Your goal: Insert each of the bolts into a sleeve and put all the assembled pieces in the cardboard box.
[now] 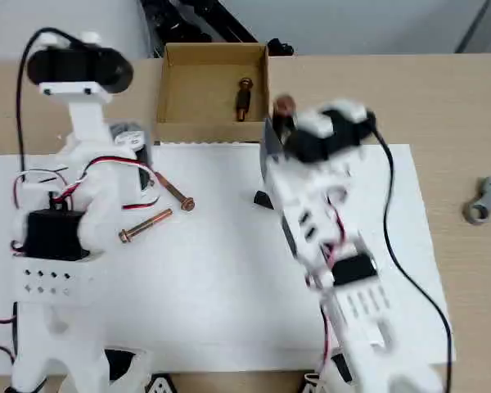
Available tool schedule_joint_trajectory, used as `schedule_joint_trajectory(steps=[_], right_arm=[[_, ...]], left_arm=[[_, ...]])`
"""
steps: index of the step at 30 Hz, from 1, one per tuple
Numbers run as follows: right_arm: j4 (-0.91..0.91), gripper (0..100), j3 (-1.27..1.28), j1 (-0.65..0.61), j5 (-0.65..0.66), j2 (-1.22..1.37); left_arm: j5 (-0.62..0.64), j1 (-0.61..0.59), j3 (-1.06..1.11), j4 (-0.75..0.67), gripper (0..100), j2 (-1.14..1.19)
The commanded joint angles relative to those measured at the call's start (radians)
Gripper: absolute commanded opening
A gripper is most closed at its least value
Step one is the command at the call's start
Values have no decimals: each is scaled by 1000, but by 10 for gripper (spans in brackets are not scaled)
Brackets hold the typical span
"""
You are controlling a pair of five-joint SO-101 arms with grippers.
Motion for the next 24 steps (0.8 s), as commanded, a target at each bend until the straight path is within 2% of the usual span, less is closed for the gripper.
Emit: schedule_joint_trajectory(steps=[1,7,12,16,18,21,24], right_arm=[[-168,3,-227,12,-5,315],[-219,3,-594,35,-12,771],[-213,3,-895,41,-11,1099],[-211,6,-1103,41,-11,1311],[-209,39,-1186,41,-11,1405],[-205,118,-1281,41,-11,1523],[-107,136,-1359,39,-11,1593]], left_arm=[[-6,-40,-41,55,7,-23],[-87,-91,-41,153,7,-23],[-97,-91,-41,203,7,-23],[-89,-91,-36,201,7,-14],[-63,-95,-5,180,8,-14],[5,-160,71,144,23,-12],[20,-252,137,101,63,-12]])
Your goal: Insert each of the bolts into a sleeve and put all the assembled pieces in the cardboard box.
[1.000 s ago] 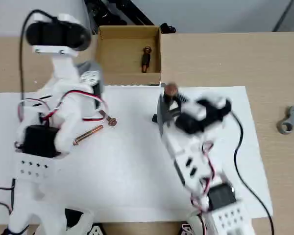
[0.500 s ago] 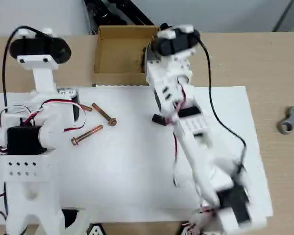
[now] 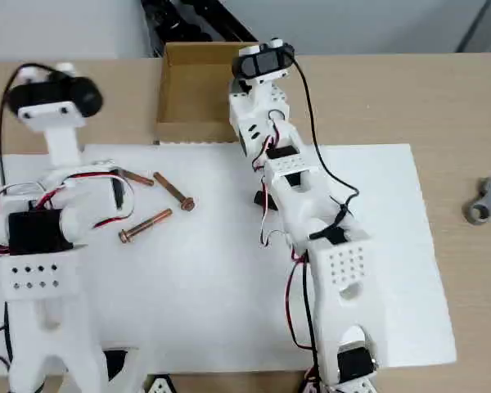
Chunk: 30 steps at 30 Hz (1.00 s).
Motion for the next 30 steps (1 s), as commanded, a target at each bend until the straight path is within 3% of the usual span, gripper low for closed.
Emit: schedule_joint_trajectory(steps=[1,7,12,15,20,27,30], right_arm=[[76,138,-146,8,-12,33],[94,139,-173,7,-12,44],[203,139,-173,13,-12,-62],[309,139,-173,22,-12,-154],[521,139,-173,38,-11,-298],[865,139,-173,39,-11,-453],[984,137,-173,39,-12,-499]], left_arm=[[35,-94,42,-57,67,-6],[83,-137,16,-52,73,152],[153,-132,-176,41,97,387],[244,-132,-348,137,100,568],[572,-132,-659,313,194,890],[615,-109,-1021,358,212,1220],[692,-91,-1144,358,212,1290]])
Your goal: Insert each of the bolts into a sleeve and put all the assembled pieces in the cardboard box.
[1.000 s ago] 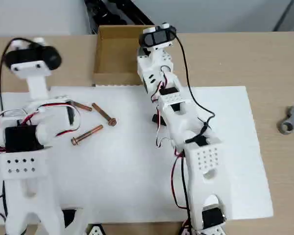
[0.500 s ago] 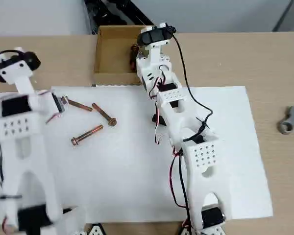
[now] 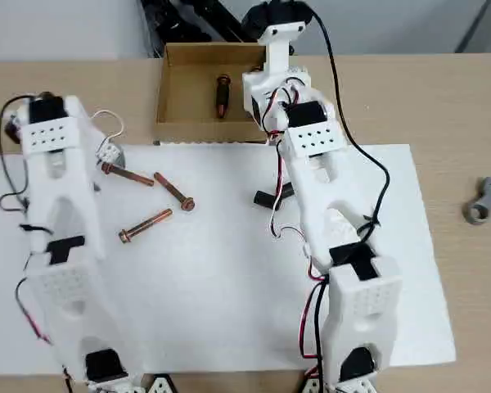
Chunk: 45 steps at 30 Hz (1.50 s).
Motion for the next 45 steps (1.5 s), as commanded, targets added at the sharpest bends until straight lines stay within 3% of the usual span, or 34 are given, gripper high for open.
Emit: schedule_joint_trajectory(steps=[1,10,22,25,30,38,45], right_arm=[[130,137,-52,8,-12,-116],[317,136,-52,10,-14,-159],[325,136,-51,8,-15,-151],[325,136,-51,8,-15,-156],[331,136,-51,8,-12,-159],[476,5,-51,8,-6,-205],[697,103,-51,24,-3,-381]], left_arm=[[77,23,-180,28,212,46],[222,26,-288,28,209,207],[238,20,-288,-9,209,354],[232,18,-289,-9,181,373],[146,2,-289,-9,0,384],[106,-32,-314,29,5,370],[-5,-8,-237,29,5,166]])
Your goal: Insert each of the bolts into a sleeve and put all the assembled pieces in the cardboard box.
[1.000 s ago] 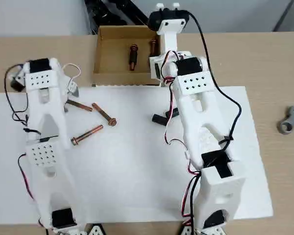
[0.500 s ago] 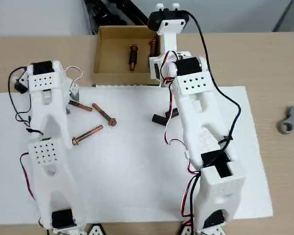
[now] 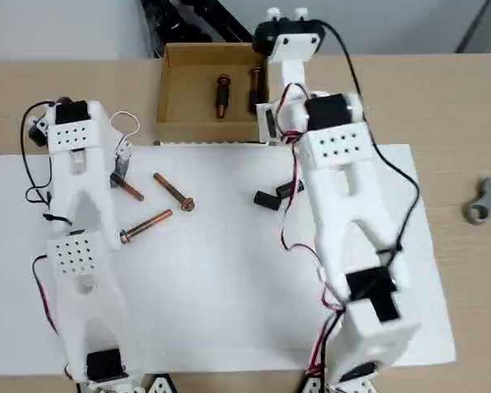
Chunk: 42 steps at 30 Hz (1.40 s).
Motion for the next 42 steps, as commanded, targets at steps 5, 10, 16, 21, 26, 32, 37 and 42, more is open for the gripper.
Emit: schedule_joint_trajectory(steps=[5,10,16,21,26,32,37,42], right_arm=[[274,140,-49,8,-61,-139],[280,139,35,7,-193,-136],[213,140,230,-47,-456,-136],[54,141,381,-71,-655,-137],[-81,142,422,-31,-709,-137],[-150,143,496,39,-753,-137],[-259,143,591,74,-753,-137],[-401,143,680,58,-753,-137]], left_arm=[[-135,40,179,40,5,-371],[-169,63,374,34,5,-605],[-209,38,558,32,5,-829],[-222,2,667,3,5,-937],[-245,-17,746,-18,5,-976],[-258,-18,759,-18,5,-980],[-256,-15,759,-34,5,-973],[-256,-11,759,-46,5,-973]])
